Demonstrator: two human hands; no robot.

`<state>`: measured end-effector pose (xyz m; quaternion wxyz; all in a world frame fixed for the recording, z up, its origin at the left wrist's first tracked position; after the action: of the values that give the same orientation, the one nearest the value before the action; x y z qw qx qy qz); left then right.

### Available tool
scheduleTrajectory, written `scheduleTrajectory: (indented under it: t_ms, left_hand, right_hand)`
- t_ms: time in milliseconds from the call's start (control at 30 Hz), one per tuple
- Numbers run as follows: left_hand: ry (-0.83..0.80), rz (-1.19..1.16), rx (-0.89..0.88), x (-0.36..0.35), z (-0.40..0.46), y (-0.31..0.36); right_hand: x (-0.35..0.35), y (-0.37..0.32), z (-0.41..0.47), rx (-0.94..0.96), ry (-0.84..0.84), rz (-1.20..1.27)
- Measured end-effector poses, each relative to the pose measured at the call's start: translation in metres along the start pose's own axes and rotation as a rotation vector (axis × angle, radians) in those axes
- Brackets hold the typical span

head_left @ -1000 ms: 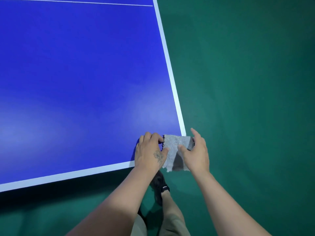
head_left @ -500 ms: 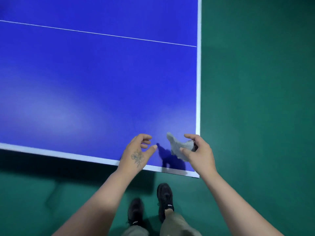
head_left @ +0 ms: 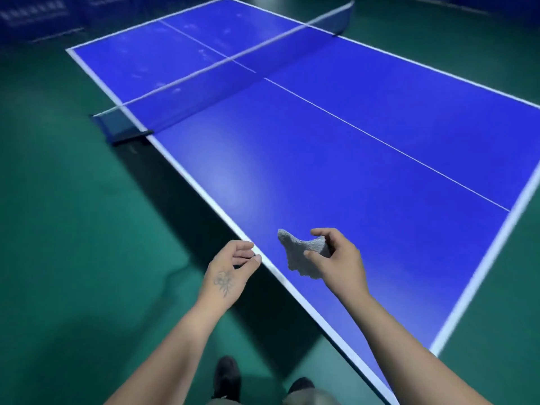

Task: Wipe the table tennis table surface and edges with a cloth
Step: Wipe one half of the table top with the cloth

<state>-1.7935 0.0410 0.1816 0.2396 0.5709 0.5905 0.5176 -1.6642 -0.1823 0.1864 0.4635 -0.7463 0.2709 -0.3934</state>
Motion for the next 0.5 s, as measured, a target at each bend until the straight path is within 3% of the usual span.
scheduleTrajectory:
  t_ms: [133,500]
  left_hand:
    - [0.176,-0.06,0.051,0.063,-0.035,-0.022]
    - [0.464,-0.251,0.099,0.216,-0.112,-0.082]
  right_hand:
    - [-0.063,-0.045,0.019,0.061,-0.169,0.004]
    - [-0.251,-0.148,0.005,0.142,-0.535,-0.01]
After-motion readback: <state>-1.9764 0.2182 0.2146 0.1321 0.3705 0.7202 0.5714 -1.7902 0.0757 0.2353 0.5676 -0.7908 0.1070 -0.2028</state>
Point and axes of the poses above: each hand's wrist, its own z-axis towards the middle knuckle, its own x-axis out of the back of the hand, y = z × x, the point moved 7 cm from there along z, towards the middle knuckle, and after that the axes turned 12 degrees about -y, right-handed, at the moved point
